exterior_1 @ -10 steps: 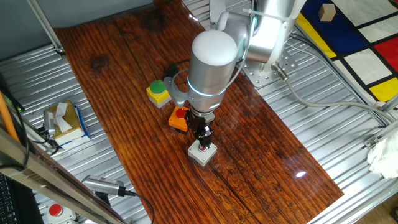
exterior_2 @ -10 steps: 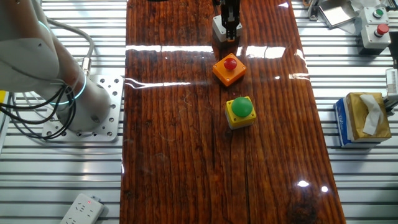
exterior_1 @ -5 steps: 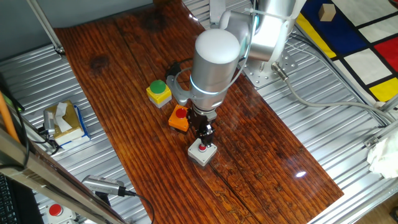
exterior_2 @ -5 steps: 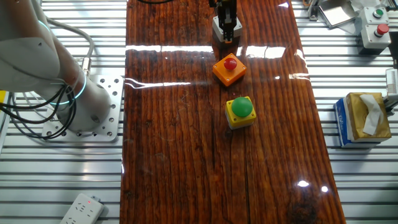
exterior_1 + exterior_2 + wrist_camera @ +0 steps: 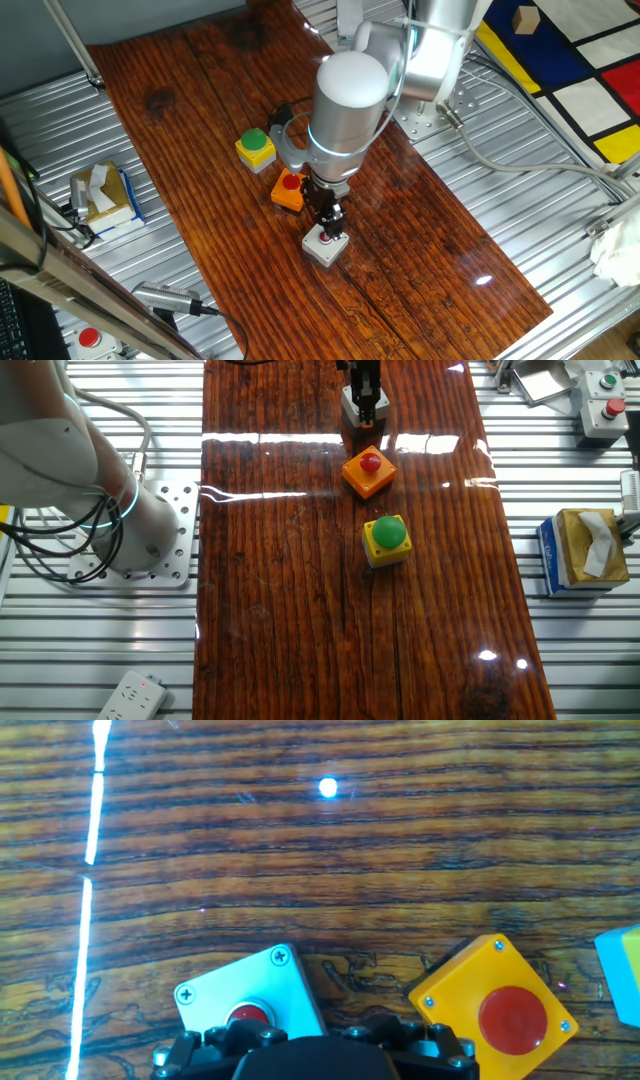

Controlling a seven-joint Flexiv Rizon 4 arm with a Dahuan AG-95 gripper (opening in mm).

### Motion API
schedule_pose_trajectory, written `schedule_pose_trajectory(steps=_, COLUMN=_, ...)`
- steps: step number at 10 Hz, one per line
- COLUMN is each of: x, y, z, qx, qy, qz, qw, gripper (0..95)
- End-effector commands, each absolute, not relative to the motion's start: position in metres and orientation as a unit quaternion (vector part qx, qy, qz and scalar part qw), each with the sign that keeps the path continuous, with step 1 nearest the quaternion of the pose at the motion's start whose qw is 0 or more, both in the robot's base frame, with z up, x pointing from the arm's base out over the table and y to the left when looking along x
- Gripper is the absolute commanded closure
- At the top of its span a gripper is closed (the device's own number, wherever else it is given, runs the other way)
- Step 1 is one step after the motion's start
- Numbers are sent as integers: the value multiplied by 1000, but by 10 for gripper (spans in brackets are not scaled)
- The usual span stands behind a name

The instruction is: Press three buttons from left to right in sequence

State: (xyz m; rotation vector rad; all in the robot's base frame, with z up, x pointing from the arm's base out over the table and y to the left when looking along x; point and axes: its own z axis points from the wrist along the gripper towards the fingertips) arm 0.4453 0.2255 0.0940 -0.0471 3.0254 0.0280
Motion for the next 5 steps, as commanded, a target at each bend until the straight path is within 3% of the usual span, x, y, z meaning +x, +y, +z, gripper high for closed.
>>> schedule_pose_trajectory(steps=1, x=445, y=225, z=94, qx=-14, qy=998, qz=9, qw=58, gripper=190)
schedule_pose_trajectory(steps=5, x=446, y=224, z=93, qx=-9, qy=998, qz=9, qw=62, gripper=190)
